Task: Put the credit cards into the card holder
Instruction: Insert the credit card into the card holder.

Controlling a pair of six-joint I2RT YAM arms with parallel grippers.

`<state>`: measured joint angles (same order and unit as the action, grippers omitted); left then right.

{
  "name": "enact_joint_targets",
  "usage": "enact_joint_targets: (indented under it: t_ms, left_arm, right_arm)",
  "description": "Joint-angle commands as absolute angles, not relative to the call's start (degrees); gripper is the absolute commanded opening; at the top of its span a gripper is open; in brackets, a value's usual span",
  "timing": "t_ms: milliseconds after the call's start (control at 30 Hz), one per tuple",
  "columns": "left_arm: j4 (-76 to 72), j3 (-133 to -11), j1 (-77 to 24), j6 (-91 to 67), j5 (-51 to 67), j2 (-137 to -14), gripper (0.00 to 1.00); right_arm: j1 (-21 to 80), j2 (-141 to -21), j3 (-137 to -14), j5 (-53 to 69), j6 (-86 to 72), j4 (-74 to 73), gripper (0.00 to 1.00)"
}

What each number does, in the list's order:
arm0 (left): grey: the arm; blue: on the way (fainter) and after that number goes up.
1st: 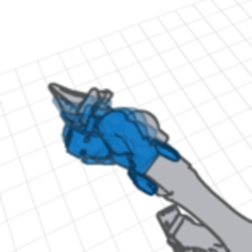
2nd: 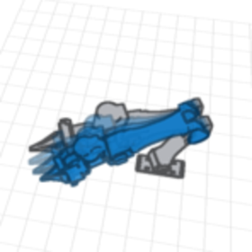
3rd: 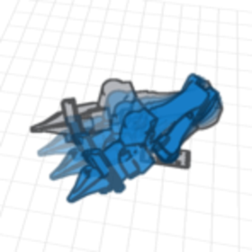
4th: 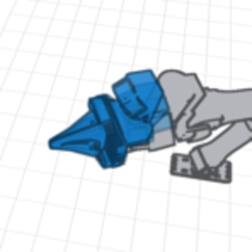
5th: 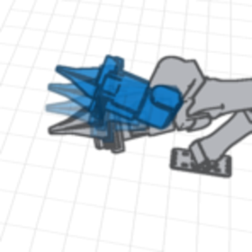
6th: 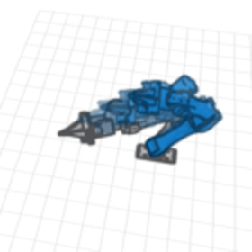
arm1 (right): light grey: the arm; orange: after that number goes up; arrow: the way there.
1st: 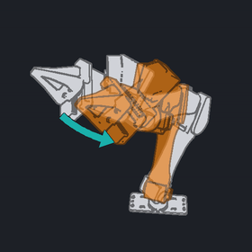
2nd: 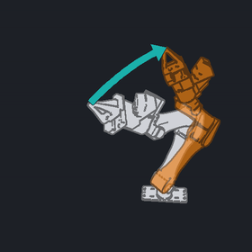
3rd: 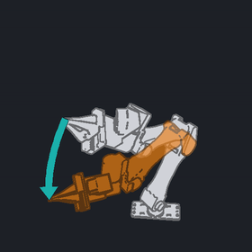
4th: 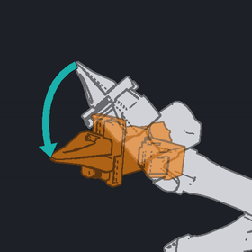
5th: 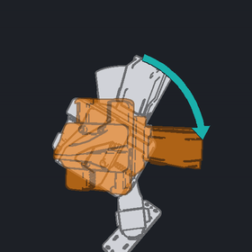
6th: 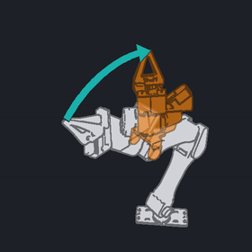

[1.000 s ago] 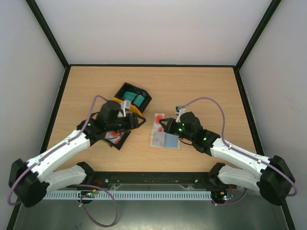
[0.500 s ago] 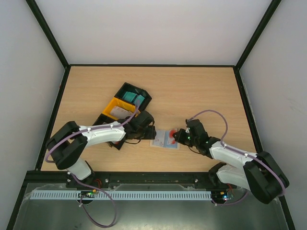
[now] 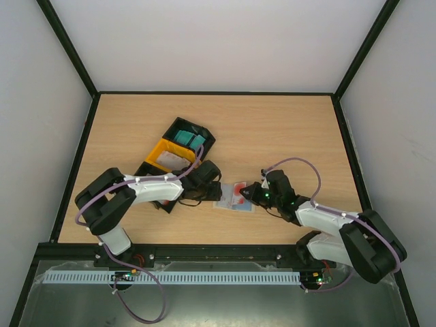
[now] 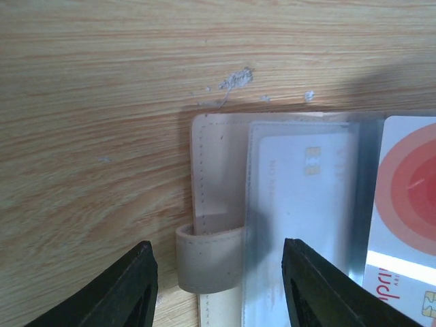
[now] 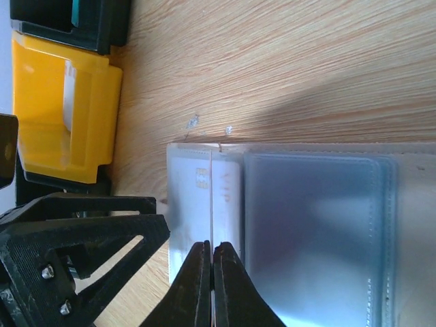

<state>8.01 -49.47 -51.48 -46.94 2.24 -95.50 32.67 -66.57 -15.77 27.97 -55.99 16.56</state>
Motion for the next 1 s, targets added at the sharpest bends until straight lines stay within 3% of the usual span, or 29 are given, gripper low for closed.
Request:
enact_joint_targets:
  t_ms: [0,367,600,967]
  left_arm:
    - [7.9,-48.8,-52.0,-47.7,3.1,-96.8,0.52]
    - [9.7,-47.8,-52.7,-49.9,2.7,-98.6,0.47]
    - [9.9,-47.7,-52.7,-49.9,2.3,-99.1,0.35]
    - [8.8,-46.6,-52.8,-49.7,3.1,-98.7,0.33]
  right_arm:
    - [32.4,-69.0,-14.8,28.4,-57.5,19.5,0.02]
    - [32.4,-72.9,-13.9,29.4,-58.8,22.9,0.02]
    - [32.4,-77.7,-12.7,31.1,-60.8,28.5,0.02]
    - [32.5,-82.5,-11.8,33.8,-62.1,35.4,0.02]
